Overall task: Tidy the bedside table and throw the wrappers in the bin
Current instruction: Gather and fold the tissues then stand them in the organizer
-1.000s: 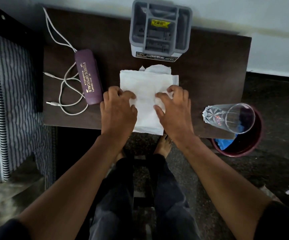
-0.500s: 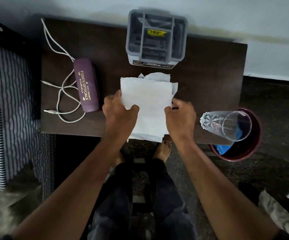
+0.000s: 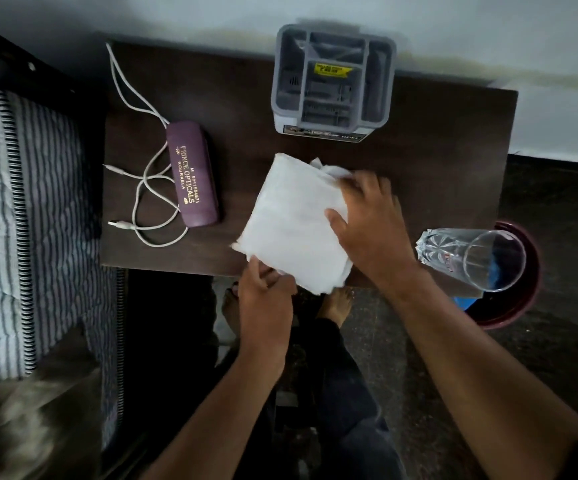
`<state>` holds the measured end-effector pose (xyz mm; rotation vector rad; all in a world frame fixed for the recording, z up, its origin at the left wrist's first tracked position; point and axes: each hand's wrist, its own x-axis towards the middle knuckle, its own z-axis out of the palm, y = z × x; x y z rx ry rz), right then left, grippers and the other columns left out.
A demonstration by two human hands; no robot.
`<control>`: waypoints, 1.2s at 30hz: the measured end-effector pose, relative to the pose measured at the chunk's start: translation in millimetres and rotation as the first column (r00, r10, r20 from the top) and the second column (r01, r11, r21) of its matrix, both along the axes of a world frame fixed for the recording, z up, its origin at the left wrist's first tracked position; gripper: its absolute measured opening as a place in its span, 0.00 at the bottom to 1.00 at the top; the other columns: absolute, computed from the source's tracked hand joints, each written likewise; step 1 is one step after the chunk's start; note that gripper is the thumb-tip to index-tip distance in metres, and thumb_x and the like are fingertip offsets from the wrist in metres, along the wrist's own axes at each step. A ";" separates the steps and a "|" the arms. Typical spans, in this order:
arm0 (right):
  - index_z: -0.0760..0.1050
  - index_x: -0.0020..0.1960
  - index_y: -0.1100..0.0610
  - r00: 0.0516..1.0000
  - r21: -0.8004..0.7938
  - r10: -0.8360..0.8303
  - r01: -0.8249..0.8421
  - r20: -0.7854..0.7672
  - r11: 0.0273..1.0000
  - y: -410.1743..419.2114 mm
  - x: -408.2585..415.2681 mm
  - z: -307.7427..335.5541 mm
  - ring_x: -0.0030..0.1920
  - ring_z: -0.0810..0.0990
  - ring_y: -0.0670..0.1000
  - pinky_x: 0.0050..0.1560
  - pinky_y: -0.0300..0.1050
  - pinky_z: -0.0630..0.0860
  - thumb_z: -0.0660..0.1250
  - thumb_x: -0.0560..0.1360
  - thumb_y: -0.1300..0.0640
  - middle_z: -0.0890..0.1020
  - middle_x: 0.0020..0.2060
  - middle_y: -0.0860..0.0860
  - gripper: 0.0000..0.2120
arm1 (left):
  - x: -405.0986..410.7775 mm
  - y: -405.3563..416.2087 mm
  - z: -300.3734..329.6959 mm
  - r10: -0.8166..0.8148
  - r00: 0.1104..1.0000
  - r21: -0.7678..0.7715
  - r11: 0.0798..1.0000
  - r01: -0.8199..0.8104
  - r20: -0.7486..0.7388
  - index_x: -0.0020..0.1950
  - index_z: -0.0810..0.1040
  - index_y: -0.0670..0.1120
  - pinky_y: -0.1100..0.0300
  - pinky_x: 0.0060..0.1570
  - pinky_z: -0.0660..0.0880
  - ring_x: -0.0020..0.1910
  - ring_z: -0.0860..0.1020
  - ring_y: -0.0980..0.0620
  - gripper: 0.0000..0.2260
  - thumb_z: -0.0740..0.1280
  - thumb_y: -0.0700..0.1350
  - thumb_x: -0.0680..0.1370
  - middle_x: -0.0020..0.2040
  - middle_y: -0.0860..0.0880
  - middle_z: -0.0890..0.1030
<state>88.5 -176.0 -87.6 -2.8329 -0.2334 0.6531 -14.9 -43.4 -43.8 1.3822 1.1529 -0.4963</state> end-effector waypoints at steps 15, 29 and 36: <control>0.77 0.68 0.59 0.891 0.266 -0.443 0.453 -0.102 0.851 -4.4 -14.7 -3.4 0.63 0.75 0.57 0.61 0.41 0.67 0.67 0.79 0.55 0.75 0.61 0.56 0.18 | 30.0 8.4 -3.5 0.030 0.999 0.062 0.998 -0.032 0.040 0.56 0.78 0.55 0.40 0.61 0.79 0.63 0.79 0.42 0.17 0.66 0.45 0.68 0.64 0.44 0.79; 0.75 0.68 0.55 0.630 0.341 -0.619 0.775 -0.469 0.532 0.2 -1.1 1.5 0.44 0.82 0.42 0.36 0.30 0.75 0.78 0.72 0.52 0.83 0.47 0.46 0.27 | 50.2 19.5 -22.8 0.174 0.984 -0.036 0.984 -0.172 0.040 0.52 0.83 0.42 0.61 0.40 0.79 0.39 0.83 0.54 0.07 0.66 0.36 0.79 0.47 0.46 0.86; 0.83 0.47 0.57 0.512 0.301 -0.604 0.856 -0.611 0.420 -9.5 0.7 5.4 0.44 0.86 0.54 0.44 0.51 0.84 0.77 0.72 0.58 0.87 0.44 0.53 0.06 | 60.6 26.0 -28.8 0.095 0.995 -0.034 0.995 -0.095 0.003 0.57 0.82 0.44 0.59 0.39 0.83 0.46 0.86 0.50 0.07 0.72 0.41 0.79 0.50 0.47 0.87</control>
